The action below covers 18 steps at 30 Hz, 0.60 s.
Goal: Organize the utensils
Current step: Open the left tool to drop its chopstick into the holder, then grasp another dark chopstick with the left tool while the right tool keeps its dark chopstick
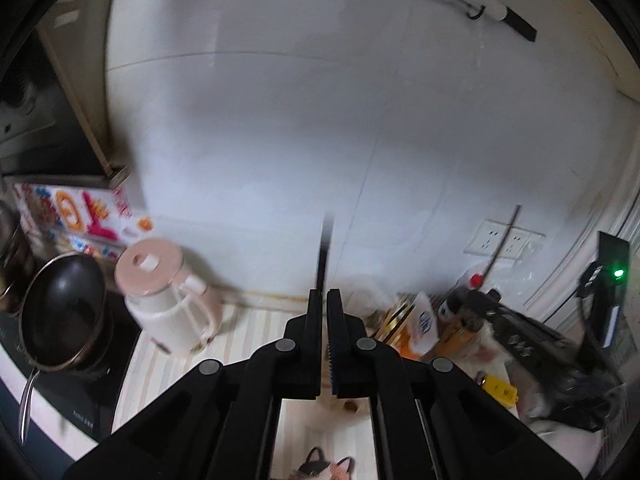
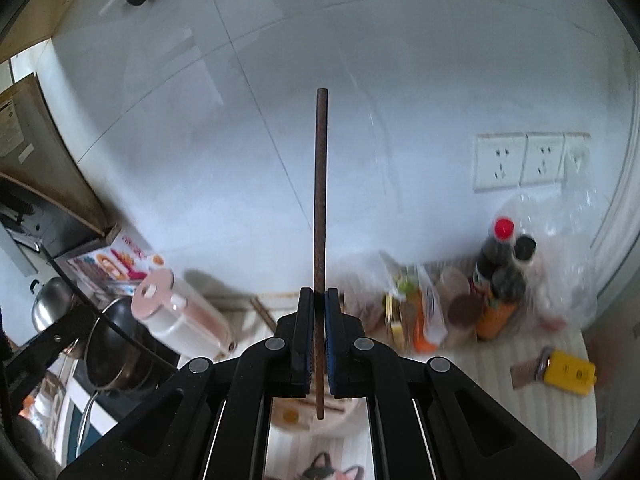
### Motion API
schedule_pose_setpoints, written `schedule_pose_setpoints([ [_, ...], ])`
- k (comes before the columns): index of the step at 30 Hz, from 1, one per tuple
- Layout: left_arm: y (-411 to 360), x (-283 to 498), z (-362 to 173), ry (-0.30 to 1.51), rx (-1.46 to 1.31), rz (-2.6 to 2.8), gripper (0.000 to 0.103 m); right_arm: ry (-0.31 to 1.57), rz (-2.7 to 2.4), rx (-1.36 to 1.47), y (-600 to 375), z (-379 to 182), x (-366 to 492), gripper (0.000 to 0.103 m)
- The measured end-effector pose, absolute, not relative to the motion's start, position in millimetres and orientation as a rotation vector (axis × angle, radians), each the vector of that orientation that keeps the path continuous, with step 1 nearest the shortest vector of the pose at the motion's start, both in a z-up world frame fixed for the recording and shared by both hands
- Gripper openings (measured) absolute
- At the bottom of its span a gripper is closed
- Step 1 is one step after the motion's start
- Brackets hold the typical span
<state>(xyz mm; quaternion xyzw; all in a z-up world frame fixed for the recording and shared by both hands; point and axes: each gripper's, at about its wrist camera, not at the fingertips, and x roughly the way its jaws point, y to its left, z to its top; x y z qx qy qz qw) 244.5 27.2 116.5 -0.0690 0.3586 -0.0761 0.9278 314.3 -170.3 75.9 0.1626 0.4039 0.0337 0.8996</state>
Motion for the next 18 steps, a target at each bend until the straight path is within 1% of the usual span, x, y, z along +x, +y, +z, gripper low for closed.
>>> schedule_pose_setpoints([
  [3,13,263,116,0.73,-0.126,-0.175,0.0,0.81,0.05,0.332,-168,76,332,0.005],
  [6,2,285,101,0.762,-0.111,-0.196,0.0,0.799,0.032,0.342,-168,67,342,0.005],
  [10,14,288,87,0.786,-0.1,-0.185,0.001,0.844,0.034,0.375,-175,52,347,0.005],
  [11,20,287,82,0.796,-0.099,-0.177,0.005,0.855,0.034,0.381,-179,50,343,0.005],
  [13,35,283,69,0.815,-0.078,-0.139,0.007,0.886,0.04,0.419,-191,43,329,0.005],
  [15,51,279,51,0.852,-0.047,-0.088,0.013,0.929,0.032,0.452,-204,33,311,0.005],
  [16,57,277,40,0.865,-0.032,-0.071,0.022,0.956,0.026,0.46,-210,26,304,0.005],
  [17,63,277,26,0.883,-0.01,-0.052,0.036,0.975,0.021,0.462,-213,22,300,0.005],
  [18,71,277,6,0.919,0.005,-0.03,0.043,1.017,0.007,0.477,-219,10,291,0.005],
])
